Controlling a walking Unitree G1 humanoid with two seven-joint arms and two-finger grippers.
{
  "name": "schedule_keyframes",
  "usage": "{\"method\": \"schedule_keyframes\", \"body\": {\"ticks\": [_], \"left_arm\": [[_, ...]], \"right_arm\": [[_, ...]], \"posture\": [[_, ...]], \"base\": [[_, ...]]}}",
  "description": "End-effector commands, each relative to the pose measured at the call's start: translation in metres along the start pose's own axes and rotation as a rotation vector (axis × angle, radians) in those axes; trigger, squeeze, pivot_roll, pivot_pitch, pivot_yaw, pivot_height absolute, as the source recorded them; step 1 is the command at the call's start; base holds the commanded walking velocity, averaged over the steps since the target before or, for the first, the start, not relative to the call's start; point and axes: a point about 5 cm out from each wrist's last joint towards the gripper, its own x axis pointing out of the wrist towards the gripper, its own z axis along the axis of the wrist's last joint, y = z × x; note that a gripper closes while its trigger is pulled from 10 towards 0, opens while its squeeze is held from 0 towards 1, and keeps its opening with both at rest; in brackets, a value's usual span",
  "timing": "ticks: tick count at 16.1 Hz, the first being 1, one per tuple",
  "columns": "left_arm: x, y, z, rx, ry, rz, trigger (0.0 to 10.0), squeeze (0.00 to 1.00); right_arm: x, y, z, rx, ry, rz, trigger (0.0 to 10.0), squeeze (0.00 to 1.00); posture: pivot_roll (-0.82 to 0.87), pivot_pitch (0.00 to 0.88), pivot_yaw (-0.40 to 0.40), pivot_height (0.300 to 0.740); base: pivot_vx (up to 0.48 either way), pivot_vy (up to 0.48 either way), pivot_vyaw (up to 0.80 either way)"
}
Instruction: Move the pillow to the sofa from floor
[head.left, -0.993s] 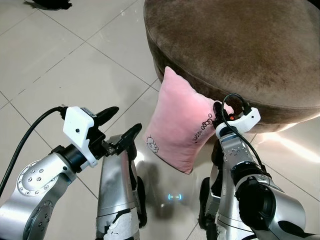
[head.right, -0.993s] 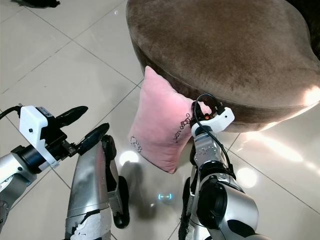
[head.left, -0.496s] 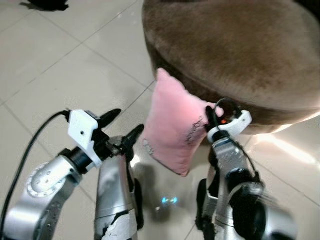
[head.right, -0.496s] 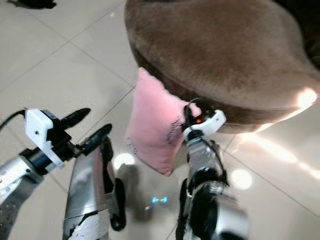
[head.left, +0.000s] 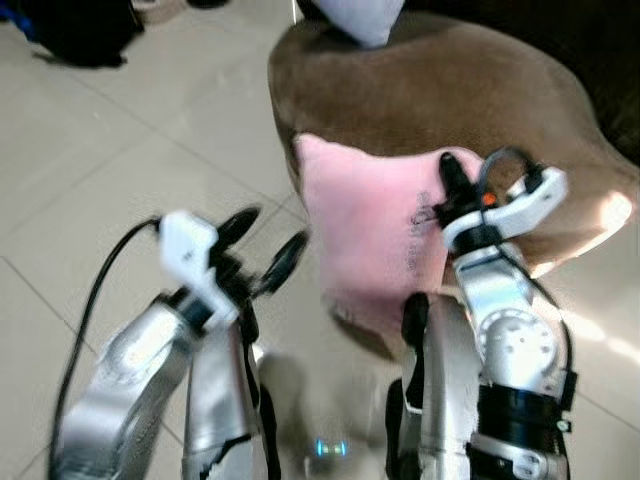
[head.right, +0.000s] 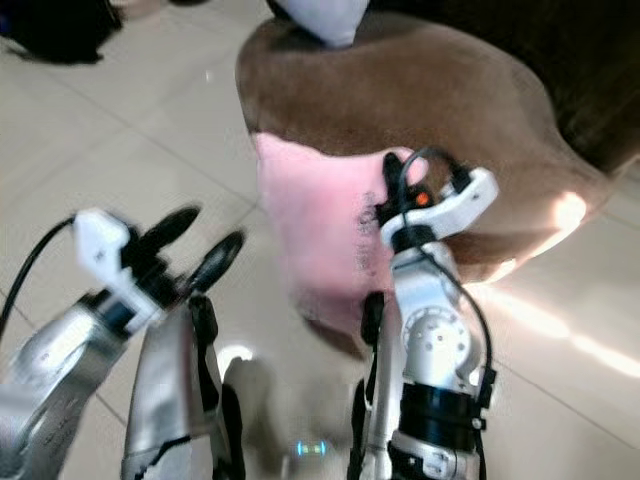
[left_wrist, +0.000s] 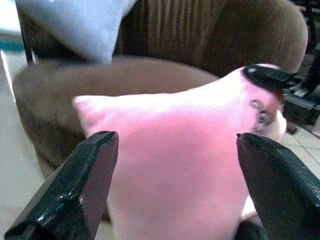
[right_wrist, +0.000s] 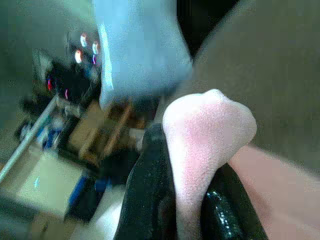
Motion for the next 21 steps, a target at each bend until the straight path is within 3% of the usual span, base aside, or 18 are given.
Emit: {"method": "schedule_keyframes", "body": {"ticks": [1,2,3,4,6,7,9,10,11,12,16,21], "left_arm": [[0.003,0.001,-0.003,0.015,0.017,0.024,10.0,0.00],[0.013,0.005,0.005,0.032,-0.013,0.047,10.0,0.00],[0.021,0.009,0.015,0.038,-0.054,0.066,10.0,0.00],[0.032,0.015,0.031,0.058,-0.111,0.100,10.0,0.00],[0.036,0.020,0.036,0.095,-0.114,0.150,10.0,0.00],[0.037,0.021,0.034,0.136,-0.089,0.173,10.0,0.00],[0.038,0.021,0.036,0.312,-0.088,0.208,10.0,0.00],[0.040,0.022,0.038,0.336,-0.093,0.220,10.0,0.00],[0.043,0.029,0.041,0.259,-0.107,0.272,10.0,0.00],[0.043,0.033,0.039,0.255,-0.095,0.297,10.0,0.00],[0.044,0.033,0.033,0.284,-0.074,0.298,10.0,0.00],[0.044,0.032,0.030,0.314,-0.065,0.297,10.0,0.00]], "right_arm": [[0.002,0.041,0.036,0.036,-0.193,0.115,0.0,0.00],[0.005,0.043,0.053,-0.048,-0.217,0.076,6.3,0.00],[0.003,0.050,0.066,-0.116,-0.246,0.112,10.0,0.00],[-0.003,0.057,0.079,-0.196,-0.285,0.100,10.0,0.00],[-0.003,0.064,0.084,-0.179,-0.303,0.101,10.0,0.00],[-0.002,0.064,0.081,-0.219,-0.297,0.082,10.0,0.00],[0.001,0.058,0.073,-0.275,-0.261,0.023,10.0,0.00],[0.002,0.059,0.073,-0.298,-0.259,0.022,10.0,0.00],[0.005,0.060,0.073,-0.352,-0.264,0.015,10.0,0.00],[0.010,0.058,0.073,-0.392,-0.266,-0.006,10.0,0.00],[0.017,0.053,0.075,-0.451,-0.273,-0.049,10.0,0.00],[0.020,0.057,0.075,-0.450,-0.287,-0.039,10.0,0.00]], "posture": [[-0.03,0.042,0.047,0.416],[-0.04,0.024,0.053,0.416],[-0.05,0.015,0.060,0.416],[-0.06,0.000,0.061,0.421],[-0.05,0.000,0.059,0.436],[-0.05,0.000,0.055,0.446],[-0.04,0.000,0.046,0.466],[-0.03,0.000,0.041,0.471],[-0.03,0.000,0.042,0.481],[-0.03,0.000,0.043,0.491],[-0.03,0.000,0.039,0.531],[-0.04,0.001,0.036,0.581]], "base": [[0.000,0.000,0.00],[0.000,0.000,0.00],[0.000,0.000,0.00],[0.000,0.000,0.00],[0.000,0.000,0.00],[0.000,0.000,0.00],[0.000,0.000,0.00],[0.000,0.000,0.00],[0.000,0.000,0.00],[0.000,0.000,0.00],[0.000,0.000,0.00],[0.000,0.000,0.00]]}}
